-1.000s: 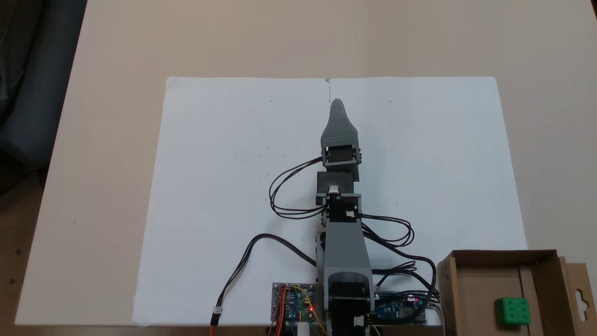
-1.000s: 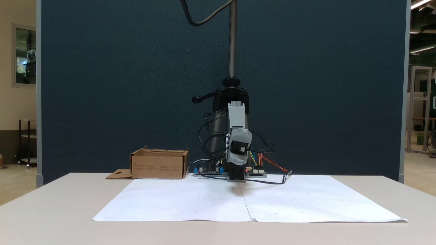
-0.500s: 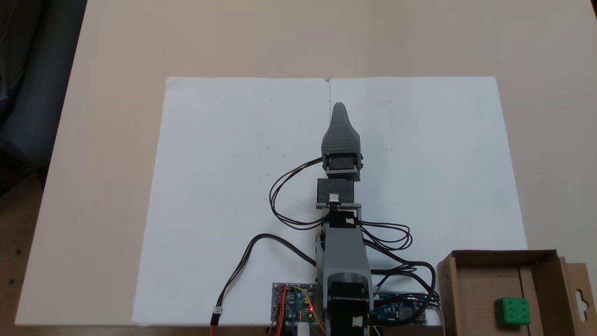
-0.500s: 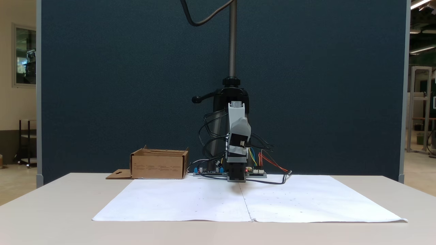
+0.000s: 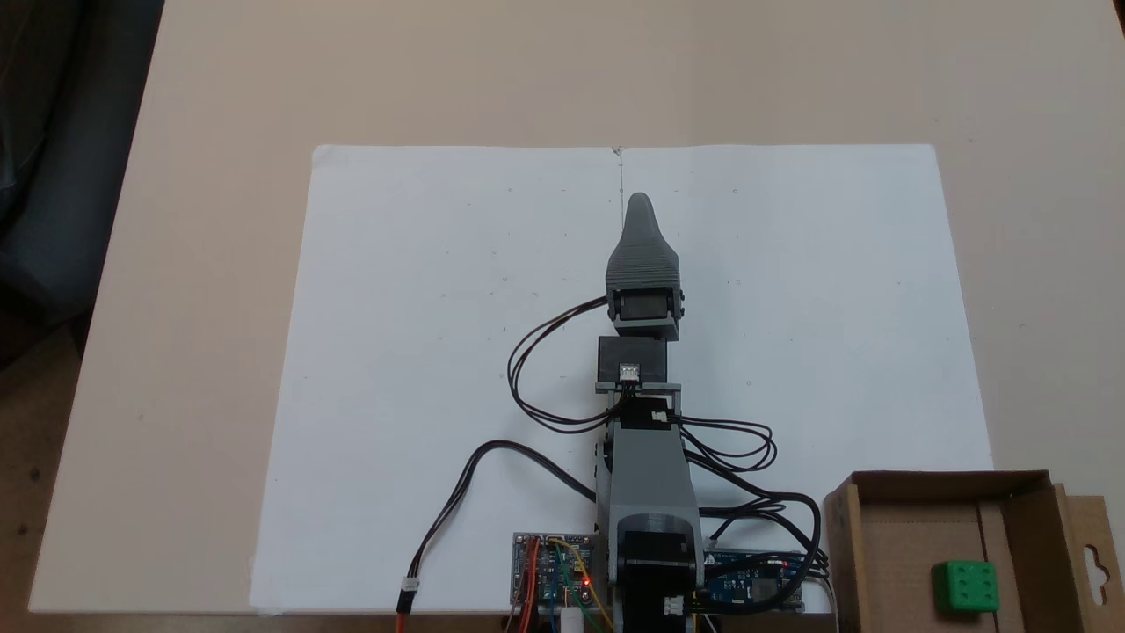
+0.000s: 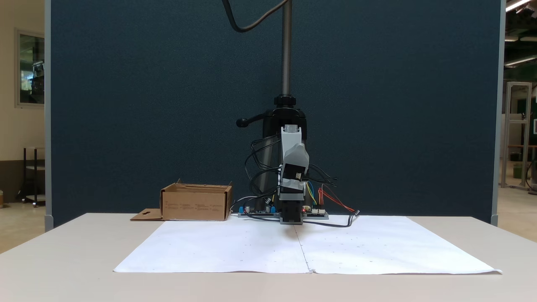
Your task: Grasp a green dice and put it in the bin.
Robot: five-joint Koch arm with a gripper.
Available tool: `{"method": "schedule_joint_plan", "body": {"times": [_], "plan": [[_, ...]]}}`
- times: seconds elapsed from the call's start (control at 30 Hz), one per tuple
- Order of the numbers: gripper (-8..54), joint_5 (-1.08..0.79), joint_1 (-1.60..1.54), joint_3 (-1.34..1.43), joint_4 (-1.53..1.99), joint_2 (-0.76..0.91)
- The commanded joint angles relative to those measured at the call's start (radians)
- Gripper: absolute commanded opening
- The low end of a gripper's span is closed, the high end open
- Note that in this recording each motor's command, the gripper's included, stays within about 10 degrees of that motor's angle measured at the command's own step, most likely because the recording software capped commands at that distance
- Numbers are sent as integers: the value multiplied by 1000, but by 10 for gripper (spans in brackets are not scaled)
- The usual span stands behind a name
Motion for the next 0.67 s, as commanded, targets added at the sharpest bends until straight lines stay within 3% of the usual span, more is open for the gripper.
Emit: {"method": "schedule_joint_plan", "body": {"times": [0.0,0.63], "plan": [[432,31,5,69,-64,107],[445,29,0,69,-75,110]]}}
